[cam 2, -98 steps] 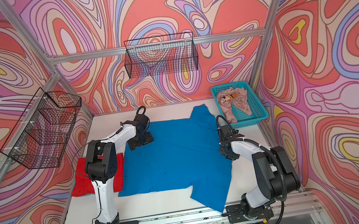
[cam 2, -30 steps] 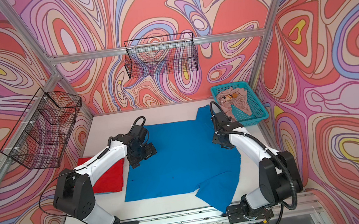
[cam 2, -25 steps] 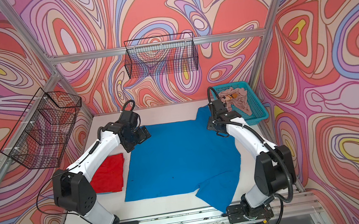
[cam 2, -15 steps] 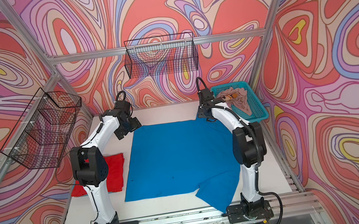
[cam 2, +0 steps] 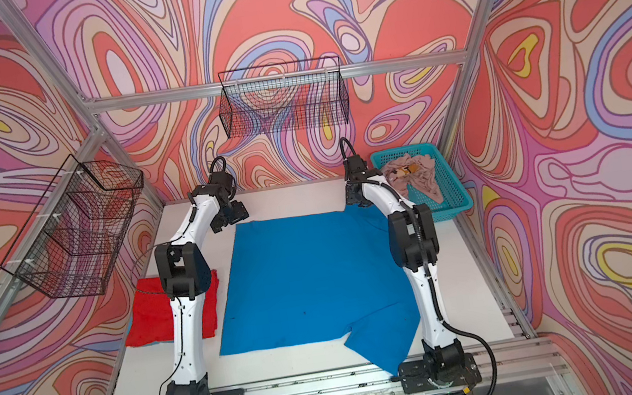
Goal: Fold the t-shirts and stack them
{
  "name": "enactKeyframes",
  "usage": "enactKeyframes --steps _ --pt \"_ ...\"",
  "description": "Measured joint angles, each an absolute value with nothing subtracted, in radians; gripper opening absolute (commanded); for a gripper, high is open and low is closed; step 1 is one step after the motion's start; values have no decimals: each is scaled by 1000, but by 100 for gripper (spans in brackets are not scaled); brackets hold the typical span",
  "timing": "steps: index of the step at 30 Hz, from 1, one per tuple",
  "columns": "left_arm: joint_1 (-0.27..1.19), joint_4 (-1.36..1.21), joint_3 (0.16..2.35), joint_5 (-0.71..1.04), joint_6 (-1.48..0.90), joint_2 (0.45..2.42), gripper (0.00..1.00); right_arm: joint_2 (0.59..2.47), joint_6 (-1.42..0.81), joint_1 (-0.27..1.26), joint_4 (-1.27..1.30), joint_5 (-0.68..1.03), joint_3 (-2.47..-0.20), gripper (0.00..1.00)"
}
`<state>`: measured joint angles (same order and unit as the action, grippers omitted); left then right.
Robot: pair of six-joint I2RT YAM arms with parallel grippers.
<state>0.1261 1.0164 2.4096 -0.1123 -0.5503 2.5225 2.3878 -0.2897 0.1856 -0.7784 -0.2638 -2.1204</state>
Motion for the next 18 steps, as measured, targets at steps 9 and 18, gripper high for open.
enactKeyframes --steps 9,18 --pt "122 1028 2459 -46 -526 2616 68 2421 -253 184 -762 -262 -2167 82" --pt "122 1024 2476 -15 -519 2631 67 2423 -243 184 -741 -259 -2165 82"
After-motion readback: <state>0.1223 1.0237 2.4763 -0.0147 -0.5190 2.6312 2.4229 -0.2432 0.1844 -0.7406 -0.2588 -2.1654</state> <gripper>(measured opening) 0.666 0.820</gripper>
